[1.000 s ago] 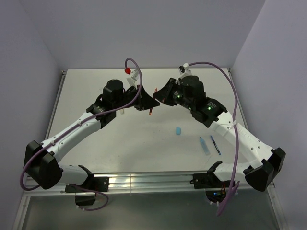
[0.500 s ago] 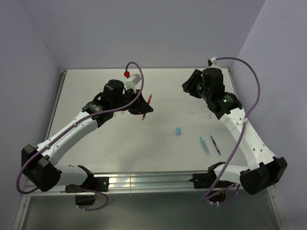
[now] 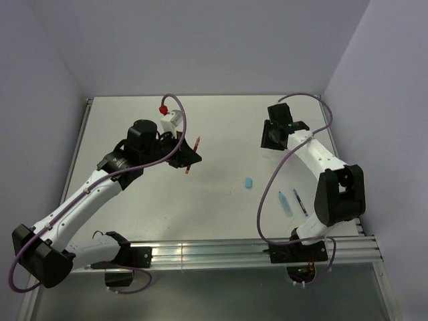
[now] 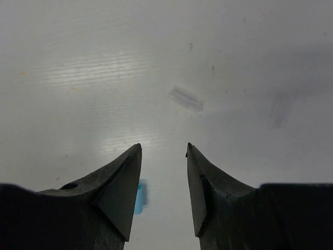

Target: Insert the pens into the pen caps

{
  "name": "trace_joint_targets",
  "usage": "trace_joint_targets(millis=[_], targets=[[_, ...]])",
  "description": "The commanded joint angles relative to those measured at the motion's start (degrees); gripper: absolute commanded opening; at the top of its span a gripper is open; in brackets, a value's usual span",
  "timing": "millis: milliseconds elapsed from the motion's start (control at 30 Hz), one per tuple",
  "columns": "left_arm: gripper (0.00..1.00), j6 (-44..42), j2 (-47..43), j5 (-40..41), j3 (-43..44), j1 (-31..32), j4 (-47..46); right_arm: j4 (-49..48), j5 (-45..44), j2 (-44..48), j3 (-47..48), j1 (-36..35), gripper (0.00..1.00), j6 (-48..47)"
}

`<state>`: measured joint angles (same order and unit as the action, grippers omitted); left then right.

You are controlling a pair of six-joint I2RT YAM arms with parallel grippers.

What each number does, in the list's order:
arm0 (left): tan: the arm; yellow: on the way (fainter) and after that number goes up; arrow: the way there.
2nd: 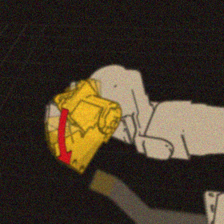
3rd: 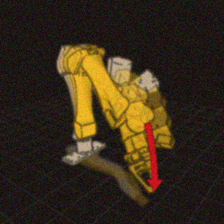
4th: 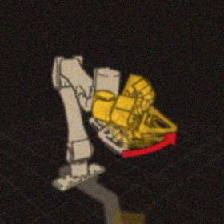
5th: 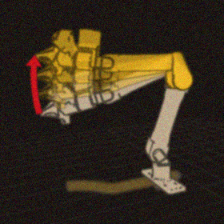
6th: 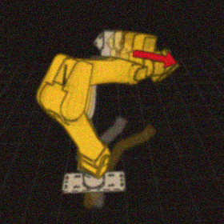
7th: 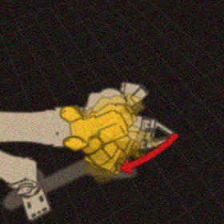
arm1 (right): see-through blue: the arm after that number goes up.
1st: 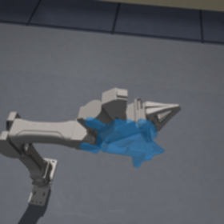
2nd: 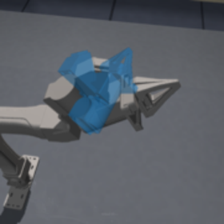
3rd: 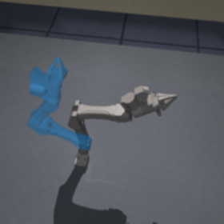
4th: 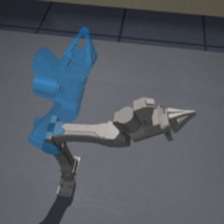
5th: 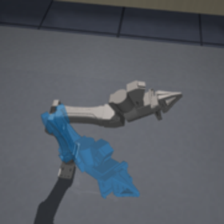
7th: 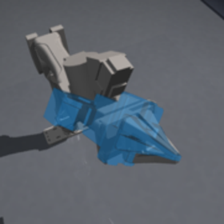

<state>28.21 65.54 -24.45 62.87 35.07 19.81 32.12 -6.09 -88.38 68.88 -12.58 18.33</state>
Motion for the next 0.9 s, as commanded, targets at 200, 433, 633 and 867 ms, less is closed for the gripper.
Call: trace_joint_targets(millis=[200, 433, 633, 867], targets=[[0.0, -1.1, -1.9, -1.5, -3.0, -1.3, -2.7, 1.3, -9.3, -2.2, -2.8, 9.0, 0.46, 2.5], [0.0, -0.7, -1.2, -2.8, -3.4, -2.3, -3.0, 0.1, -8.4, -4.6, -3.1, 15.0, 0.4, 3.8], [0.0, -0.7, -1.1, -3.1, -3.5, -2.7, -3.1, -0.7, -6.7, -9.0, -1.7, 16.8, 0.34, 4.5], [0.0, -0.5, -0.2, -4.0, -3.6, -3.4, -3.4, -1.6, -5.9, -13.1, -0.8, 17.8, 0.33, 4.4]])
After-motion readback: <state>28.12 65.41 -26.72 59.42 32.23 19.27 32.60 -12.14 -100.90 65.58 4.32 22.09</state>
